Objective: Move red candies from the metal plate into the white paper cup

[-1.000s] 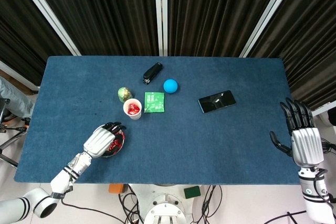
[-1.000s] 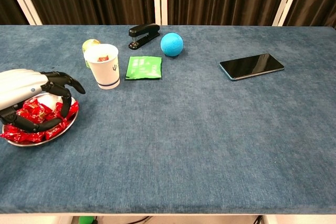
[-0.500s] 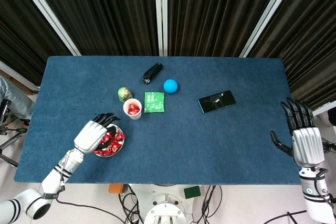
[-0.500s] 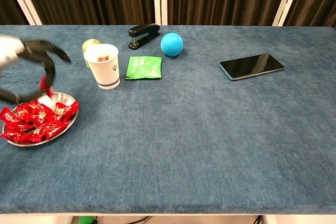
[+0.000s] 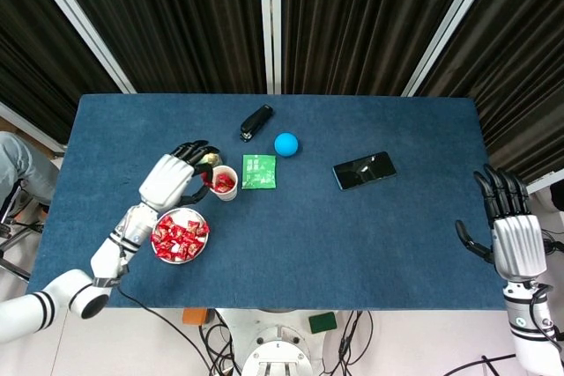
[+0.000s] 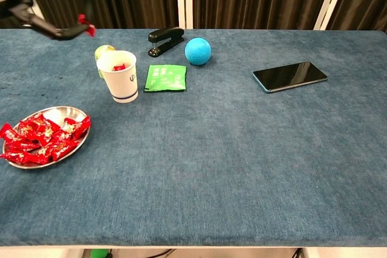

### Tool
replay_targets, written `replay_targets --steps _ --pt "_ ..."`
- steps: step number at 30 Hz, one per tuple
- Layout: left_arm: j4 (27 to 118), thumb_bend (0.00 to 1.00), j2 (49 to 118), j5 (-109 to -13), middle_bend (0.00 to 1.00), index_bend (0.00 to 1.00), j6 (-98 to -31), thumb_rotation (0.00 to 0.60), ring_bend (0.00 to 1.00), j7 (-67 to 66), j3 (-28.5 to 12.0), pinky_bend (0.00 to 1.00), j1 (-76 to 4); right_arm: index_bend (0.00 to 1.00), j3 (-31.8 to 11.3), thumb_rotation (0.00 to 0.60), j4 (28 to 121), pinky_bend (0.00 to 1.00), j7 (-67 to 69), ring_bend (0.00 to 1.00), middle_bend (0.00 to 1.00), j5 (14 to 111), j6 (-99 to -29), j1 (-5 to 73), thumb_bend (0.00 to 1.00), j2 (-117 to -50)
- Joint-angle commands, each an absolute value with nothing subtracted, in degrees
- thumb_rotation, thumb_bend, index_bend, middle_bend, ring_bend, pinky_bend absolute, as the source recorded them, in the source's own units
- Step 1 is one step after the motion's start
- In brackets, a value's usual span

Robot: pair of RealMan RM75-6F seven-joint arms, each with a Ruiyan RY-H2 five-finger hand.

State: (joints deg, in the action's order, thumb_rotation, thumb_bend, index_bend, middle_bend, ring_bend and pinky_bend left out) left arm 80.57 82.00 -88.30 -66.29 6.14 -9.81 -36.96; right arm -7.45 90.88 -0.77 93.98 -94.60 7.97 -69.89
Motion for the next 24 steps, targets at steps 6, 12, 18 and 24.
replay_targets --steps 6,12,18,24 --pt "73.42 0.4 87.64 -85.44 0.23 0.6 -61.15 0.6 0.12 8.51 -9.74 0.22 -40.38 0.0 -7.65 0.6 90.39 0.0 0.19 0.0 0.0 93.13 -94.27 7.89 0.32 -69.64" --pt "70.51 0.39 88.93 -85.64 0.23 0.46 -60.69 0.6 0.12 9.71 -8.49 0.21 -40.64 0.0 -7.67 0.6 90.01 0.0 0.71 0.0 0.0 92.94 -93.9 8.06 0.32 -69.72" --pt "70.14 0.37 88.45 -86.2 0.22 0.18 -61.94 0.6 0.12 10.34 -7.94 0.21 -40.43 0.0 -7.75 0.6 89.99 0.0 0.71 0.0 0.0 92.9 -93.72 8.24 0.32 -69.83" --pt "75.1 0.37 84.58 -86.94 0.22 0.23 -65.54 0.6 0.12 9.17 -6.22 0.21 -37.51 0.0 -7.89 0.6 90.43 0.0 0.38 0.0 0.0 93.16 -93.91 8.35 0.32 -69.66"
